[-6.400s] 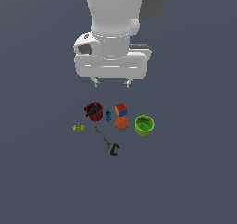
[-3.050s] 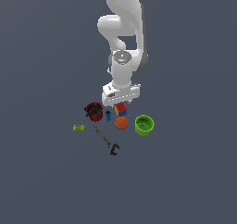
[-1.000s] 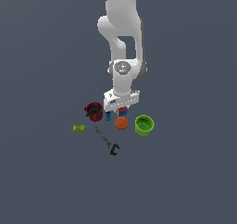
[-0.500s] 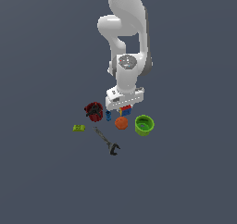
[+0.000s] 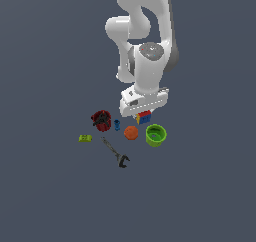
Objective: Pick up a designated object from a clutter of objects.
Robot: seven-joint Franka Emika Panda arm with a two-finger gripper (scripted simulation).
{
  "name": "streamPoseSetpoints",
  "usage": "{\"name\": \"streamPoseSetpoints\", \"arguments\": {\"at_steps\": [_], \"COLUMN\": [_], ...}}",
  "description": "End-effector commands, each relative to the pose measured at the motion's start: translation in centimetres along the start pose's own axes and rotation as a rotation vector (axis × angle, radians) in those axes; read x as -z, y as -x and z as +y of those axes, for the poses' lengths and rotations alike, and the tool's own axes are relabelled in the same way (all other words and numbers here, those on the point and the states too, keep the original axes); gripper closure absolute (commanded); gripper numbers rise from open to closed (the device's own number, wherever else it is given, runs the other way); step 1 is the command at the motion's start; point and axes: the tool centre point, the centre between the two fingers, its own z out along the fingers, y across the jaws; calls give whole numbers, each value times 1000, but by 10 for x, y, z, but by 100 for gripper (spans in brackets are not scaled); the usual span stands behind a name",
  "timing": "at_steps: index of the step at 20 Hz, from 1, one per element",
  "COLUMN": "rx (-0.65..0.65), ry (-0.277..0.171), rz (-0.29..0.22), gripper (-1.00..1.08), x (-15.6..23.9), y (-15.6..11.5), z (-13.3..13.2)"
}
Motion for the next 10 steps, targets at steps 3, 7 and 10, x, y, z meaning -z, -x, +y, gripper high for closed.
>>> {"name": "streamPoseSetpoints", "arguments": {"at_steps": [3, 7, 10], "rx": [0, 0, 0], "ry": [0, 0, 0], "rz": [1, 1, 1], "gripper": [108, 108, 108], "x": [38, 71, 95], "y": [-25, -49, -65], "z": [-7, -14, -19]}}
